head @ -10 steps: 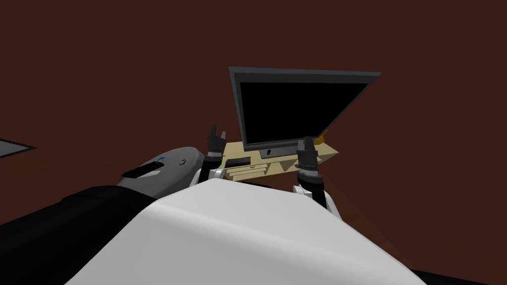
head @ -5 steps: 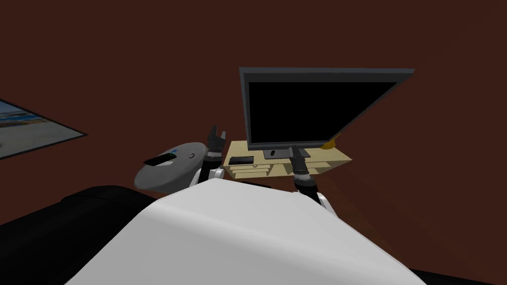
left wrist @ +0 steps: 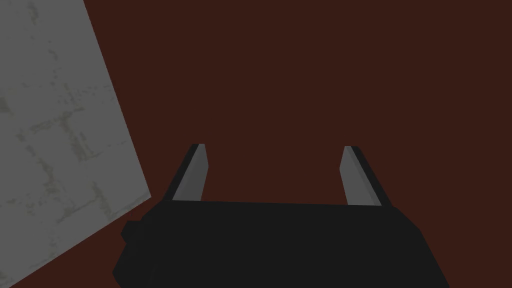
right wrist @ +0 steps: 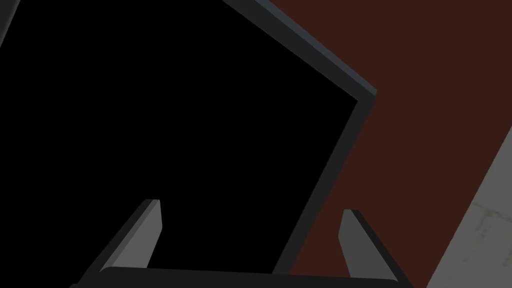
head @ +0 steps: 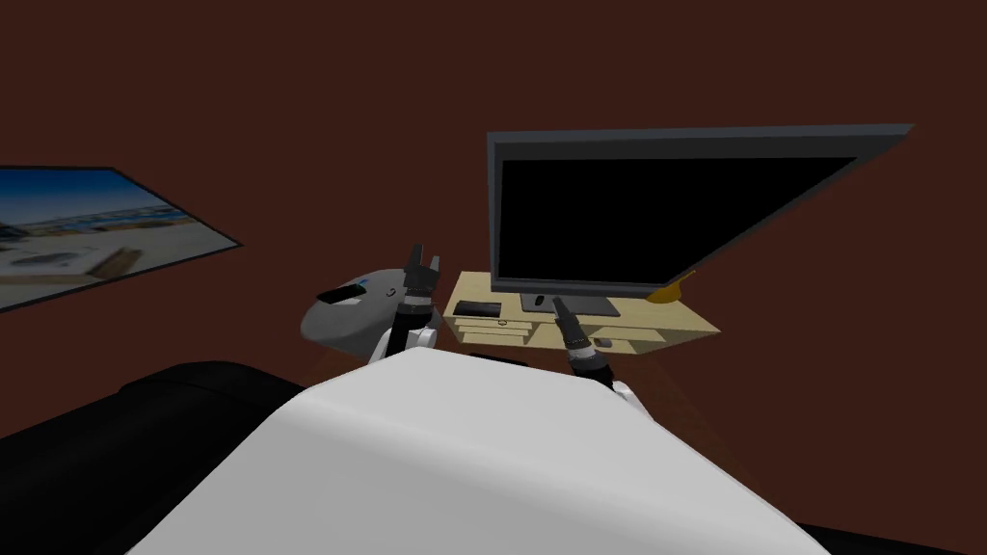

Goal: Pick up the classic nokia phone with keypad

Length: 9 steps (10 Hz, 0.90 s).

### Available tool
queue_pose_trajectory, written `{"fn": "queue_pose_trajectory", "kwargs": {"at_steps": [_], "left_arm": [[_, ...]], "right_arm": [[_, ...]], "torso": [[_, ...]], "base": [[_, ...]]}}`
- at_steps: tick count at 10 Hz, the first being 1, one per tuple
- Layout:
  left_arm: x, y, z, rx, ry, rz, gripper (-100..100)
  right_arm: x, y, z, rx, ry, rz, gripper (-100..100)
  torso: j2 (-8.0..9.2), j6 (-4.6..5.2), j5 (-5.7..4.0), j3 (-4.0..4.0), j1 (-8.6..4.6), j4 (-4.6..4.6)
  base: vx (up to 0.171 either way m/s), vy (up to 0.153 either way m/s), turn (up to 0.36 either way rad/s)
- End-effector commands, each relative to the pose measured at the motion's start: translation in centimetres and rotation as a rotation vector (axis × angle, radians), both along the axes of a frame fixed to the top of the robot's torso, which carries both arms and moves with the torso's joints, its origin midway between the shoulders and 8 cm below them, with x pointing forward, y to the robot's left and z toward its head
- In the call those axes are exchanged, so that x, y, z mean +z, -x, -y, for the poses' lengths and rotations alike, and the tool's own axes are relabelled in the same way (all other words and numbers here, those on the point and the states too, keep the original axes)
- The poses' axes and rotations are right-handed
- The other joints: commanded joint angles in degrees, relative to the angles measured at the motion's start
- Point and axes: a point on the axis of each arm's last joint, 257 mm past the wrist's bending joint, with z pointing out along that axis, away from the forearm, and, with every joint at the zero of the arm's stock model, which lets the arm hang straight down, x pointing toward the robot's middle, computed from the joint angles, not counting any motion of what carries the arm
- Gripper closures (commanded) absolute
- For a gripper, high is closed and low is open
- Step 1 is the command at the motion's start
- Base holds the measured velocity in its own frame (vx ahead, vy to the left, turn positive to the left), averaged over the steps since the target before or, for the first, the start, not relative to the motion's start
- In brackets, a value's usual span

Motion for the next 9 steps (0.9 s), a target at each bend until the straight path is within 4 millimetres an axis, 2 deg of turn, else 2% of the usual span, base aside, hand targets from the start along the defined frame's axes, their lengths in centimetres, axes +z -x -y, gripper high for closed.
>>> {"fn": "queue_pose_trajectory", "kwargs": {"at_steps": [1, 2, 3, 4, 6, 7, 8, 9], "left_arm": [[0.0, 0.0, 0.0, 0.000, 0.000, 0.000, 0], [0.0, 0.0, 0.0, 0.000, 0.000, 0.000, 0], [0.0, 0.0, 0.0, 0.000, 0.000, 0.000, 0], [0.0, 0.0, 0.0, 0.000, 0.000, 0.000, 0], [0.0, 0.0, 0.0, 0.000, 0.000, 0.000, 0], [0.0, 0.0, 0.0, 0.000, 0.000, 0.000, 0], [0.0, 0.0, 0.0, 0.000, 0.000, 0.000, 0], [0.0, 0.0, 0.0, 0.000, 0.000, 0.000, 0]], "right_arm": [[-3.1, 0.6, -0.3, 0.037, 0.035, -0.066, -100], [-3.3, 0.6, -0.3, 0.036, 0.035, -0.070, -100], [-5.3, 1.3, -0.5, 0.067, 0.060, -0.119, -100], [-5.8, 1.3, -0.3, 0.064, 0.063, -0.128, -100], [-10.2, 3.1, -0.2, 0.119, 0.116, -0.237, -100], [-10.8, 3.1, 0.1, 0.114, 0.120, -0.249, -100], [-12.8, 4.3, 0.3, 0.141, 0.147, -0.301, -100], [-13.4, 4.3, 0.6, 0.136, 0.151, -0.314, -100]], "torso": [[0.00, 0.00, 0.00, 0.00, 0.00, 0.00], [-0.02, -0.04, 0.01, -0.01, 0.03, 0.00], [-0.03, 0.01, 0.00, -0.02, 0.03, -0.01], [-0.03, -0.04, 0.01, -0.02, 0.05, -0.01], [-0.05, -0.04, 0.01, -0.03, 0.03, -0.01], [-0.04, -0.04, 0.01, -0.02, 0.02, -0.01], [-0.04, 0.03, 0.00, -0.02, 0.00, -0.01], [-0.06, -0.03, 0.01, -0.03, 0.04, -0.01]], "base": [[-0.018, -0.008, 0.274], [-0.013, -0.010, 0.110], [-0.017, -0.002, 0.244], [-0.014, -0.008, 0.121], [-0.017, -0.006, 0.337], [-0.014, -0.015, 0.110], [-0.010, -0.001, 0.240], [-0.006, -0.004, 0.153]]}}
